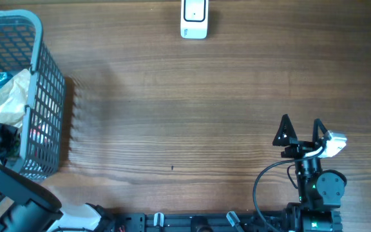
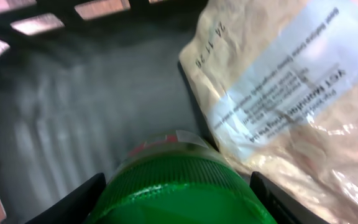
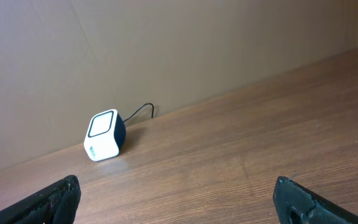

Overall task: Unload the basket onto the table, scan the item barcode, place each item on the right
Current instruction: 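Close the left gripper on the green-capped jar and lift it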

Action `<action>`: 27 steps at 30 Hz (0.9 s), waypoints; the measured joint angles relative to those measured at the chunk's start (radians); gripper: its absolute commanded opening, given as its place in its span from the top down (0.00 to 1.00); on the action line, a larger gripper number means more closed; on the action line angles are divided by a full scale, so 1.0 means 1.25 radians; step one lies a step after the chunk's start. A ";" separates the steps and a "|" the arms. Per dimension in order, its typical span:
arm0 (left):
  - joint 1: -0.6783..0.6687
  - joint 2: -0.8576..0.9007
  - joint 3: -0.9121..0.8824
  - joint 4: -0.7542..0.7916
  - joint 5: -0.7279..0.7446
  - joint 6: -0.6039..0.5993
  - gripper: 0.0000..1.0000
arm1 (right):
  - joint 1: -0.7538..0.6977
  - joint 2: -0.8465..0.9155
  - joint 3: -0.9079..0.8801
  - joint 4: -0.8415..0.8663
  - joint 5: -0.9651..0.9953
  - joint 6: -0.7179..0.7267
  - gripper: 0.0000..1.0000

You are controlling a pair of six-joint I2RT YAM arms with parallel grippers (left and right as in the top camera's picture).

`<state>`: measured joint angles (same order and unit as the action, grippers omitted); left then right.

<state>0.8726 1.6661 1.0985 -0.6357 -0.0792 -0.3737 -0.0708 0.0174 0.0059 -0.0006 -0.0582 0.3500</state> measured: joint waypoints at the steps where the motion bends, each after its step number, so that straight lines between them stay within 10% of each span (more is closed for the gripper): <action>1: 0.000 -0.002 0.000 -0.005 0.006 -0.002 0.37 | 0.000 0.000 0.000 0.000 0.000 0.000 0.00; 27: 0.000 -0.352 -0.002 -0.024 0.192 -0.024 0.36 | 0.000 0.000 0.000 0.000 0.000 0.000 0.00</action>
<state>0.8726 1.2266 1.0966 -0.6659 0.1608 -0.4034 -0.0708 0.0174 0.0059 -0.0006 -0.0582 0.3496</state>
